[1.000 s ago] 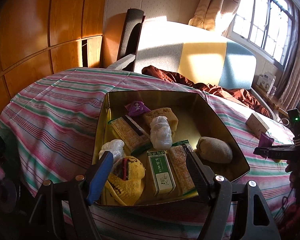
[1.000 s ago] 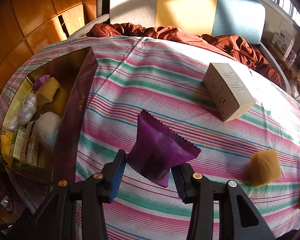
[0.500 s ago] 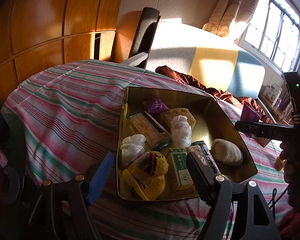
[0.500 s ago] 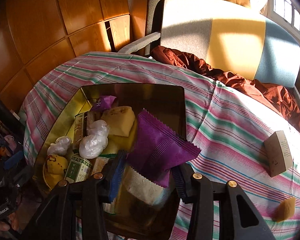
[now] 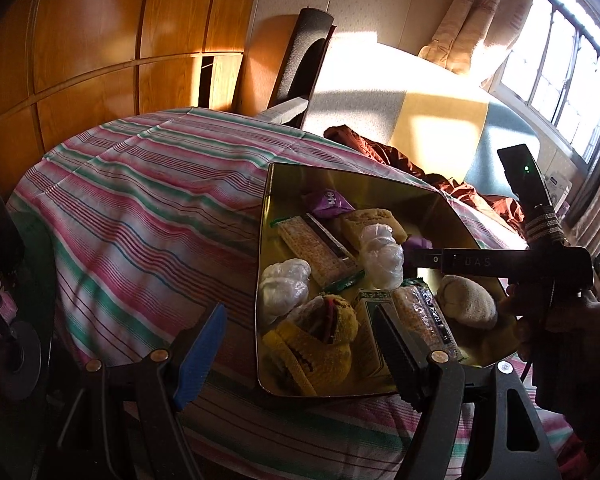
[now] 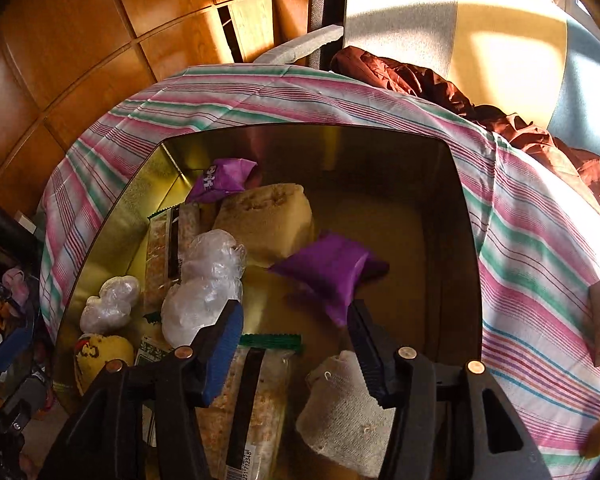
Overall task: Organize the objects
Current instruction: 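Lower the purple packet into the gold tray and open the right gripper, then move the right gripper to the yellow sponge and grasp it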
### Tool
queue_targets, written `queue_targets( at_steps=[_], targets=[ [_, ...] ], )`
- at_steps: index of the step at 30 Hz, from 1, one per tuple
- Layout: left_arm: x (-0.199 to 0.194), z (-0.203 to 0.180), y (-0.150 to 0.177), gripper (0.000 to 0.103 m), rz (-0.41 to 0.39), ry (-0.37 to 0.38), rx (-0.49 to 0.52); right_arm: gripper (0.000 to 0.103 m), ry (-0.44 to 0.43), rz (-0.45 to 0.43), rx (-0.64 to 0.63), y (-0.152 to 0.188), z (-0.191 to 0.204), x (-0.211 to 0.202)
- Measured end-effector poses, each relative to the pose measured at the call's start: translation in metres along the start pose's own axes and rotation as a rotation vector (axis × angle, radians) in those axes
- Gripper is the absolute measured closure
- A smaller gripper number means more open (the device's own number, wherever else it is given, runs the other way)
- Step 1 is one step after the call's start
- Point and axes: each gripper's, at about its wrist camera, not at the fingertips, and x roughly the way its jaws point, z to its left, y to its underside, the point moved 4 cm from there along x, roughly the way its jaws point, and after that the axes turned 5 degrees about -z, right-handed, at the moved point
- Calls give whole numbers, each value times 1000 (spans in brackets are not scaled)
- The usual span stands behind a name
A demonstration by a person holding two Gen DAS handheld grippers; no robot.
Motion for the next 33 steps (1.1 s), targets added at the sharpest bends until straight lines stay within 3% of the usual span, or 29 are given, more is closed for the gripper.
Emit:
queue_targets(
  at_steps=[11, 18, 33],
  targets=[
    [-3, -11, 0, 27, -4, -1, 31, 46, 3, -59, -1, 14, -2, -35],
    [-10, -20, -2, 25, -14, -6, 61, 34, 46, -131, 4, 24, -17, -72],
    [-18, -62, 0, 23, -21, 27, 178, 23, 205, -151, 135, 61, -122, -119]
  ],
)
